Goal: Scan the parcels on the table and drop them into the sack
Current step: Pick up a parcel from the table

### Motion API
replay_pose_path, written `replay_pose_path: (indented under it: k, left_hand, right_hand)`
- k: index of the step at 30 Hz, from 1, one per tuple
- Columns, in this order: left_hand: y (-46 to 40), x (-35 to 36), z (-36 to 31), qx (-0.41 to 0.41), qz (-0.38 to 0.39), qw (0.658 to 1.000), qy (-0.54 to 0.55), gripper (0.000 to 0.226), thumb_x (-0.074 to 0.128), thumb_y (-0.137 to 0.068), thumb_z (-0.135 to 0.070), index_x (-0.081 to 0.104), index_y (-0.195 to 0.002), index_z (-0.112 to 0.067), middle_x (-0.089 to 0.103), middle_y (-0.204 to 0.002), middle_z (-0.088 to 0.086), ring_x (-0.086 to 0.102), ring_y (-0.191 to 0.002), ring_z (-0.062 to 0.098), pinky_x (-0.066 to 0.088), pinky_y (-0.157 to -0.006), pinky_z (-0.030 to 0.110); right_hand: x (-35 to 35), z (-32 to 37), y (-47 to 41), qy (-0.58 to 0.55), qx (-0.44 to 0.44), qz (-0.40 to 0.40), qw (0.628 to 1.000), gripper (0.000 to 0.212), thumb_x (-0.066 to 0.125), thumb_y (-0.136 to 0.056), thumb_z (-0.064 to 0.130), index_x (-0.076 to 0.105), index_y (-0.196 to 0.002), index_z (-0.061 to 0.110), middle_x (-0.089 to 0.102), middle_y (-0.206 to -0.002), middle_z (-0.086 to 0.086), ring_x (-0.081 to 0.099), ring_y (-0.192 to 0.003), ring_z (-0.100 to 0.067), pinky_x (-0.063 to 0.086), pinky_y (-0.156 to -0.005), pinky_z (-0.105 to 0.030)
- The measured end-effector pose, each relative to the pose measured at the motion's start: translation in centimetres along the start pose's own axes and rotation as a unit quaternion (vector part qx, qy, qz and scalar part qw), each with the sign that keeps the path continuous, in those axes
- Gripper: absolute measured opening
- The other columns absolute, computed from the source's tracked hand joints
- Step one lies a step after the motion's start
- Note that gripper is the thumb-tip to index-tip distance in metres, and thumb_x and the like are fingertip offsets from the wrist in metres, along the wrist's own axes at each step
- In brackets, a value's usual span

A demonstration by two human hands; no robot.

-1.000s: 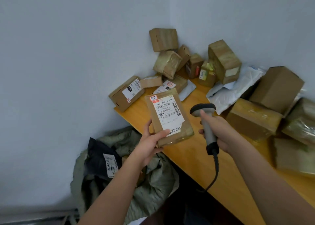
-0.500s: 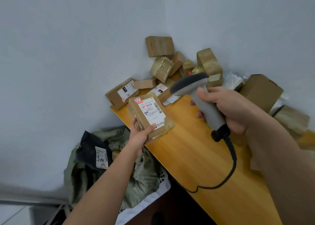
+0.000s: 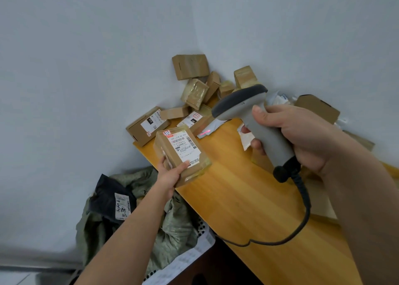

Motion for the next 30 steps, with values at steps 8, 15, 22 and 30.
replay_pose_path:
  k: [8, 15, 22, 30]
  left_hand:
    - [-0.4, 0.4, 0.3, -0.005, 0.01, 1.0, 0.005, 0.108, 0.085, -0.072, -0.013, 0.015, -0.15, -0.036, 0.053, -0.136, 0.008, 0.063, -0.108, 0.03, 0.051, -0.096, 0.052]
    - [-0.8, -0.6, 0.1, 0.003, 0.013, 0.999, 0.036, 0.108, 0.086, -0.071, -0.015, 0.015, -0.149, -0.038, 0.056, -0.134, 0.007, 0.064, -0.108, 0.03, 0.052, -0.095, 0.052]
    - [-0.7, -2.2, -1.2, 0.029, 0.016, 0.999, 0.017, 0.102, 0.08, -0.077, -0.012, 0.014, -0.151, -0.033, 0.052, -0.136, 0.004, 0.061, -0.111, 0.026, 0.055, -0.086, 0.039]
    - [-1.6, -3.5, -2.0, 0.032, 0.028, 0.999, 0.023, 0.103, 0.079, -0.078, -0.01, 0.012, -0.151, -0.033, 0.052, -0.138, 0.006, 0.061, -0.113, 0.026, 0.049, -0.1, 0.048]
  right_hand:
    - [-0.2, -0.1, -0.1, -0.019, 0.006, 0.002, 1.0, 0.034, 0.054, -0.097, 0.032, 0.059, -0.115, 0.005, 0.064, -0.105, -0.014, 0.059, -0.058, -0.013, 0.052, -0.054, -0.025]
    - [1.1, 0.1, -0.7, -0.027, 0.009, 0.006, 1.0, 0.034, 0.054, -0.096, 0.033, 0.059, -0.116, 0.004, 0.064, -0.099, -0.012, 0.058, -0.058, -0.014, 0.052, -0.057, -0.027]
    - [3.1, 0.7, -1.4, -0.01, 0.005, 0.02, 1.0, 0.039, 0.053, -0.096, 0.034, 0.057, -0.118, 0.003, 0.063, -0.091, -0.007, 0.058, -0.056, -0.012, 0.051, -0.051, -0.023]
    - [4.9, 1.4, -1.6, 0.019, -0.009, 0.017, 1.0, 0.039, 0.052, -0.097, 0.035, 0.057, -0.118, 0.003, 0.061, -0.088, -0.006, 0.058, -0.055, -0.01, 0.05, -0.049, -0.021]
Point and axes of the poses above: each hand's wrist, its own y-axis away from the middle knuckle, its own x-axis out of the palm, z = x × y, the point moved 8 cm from there along -y, towards the middle knuckle
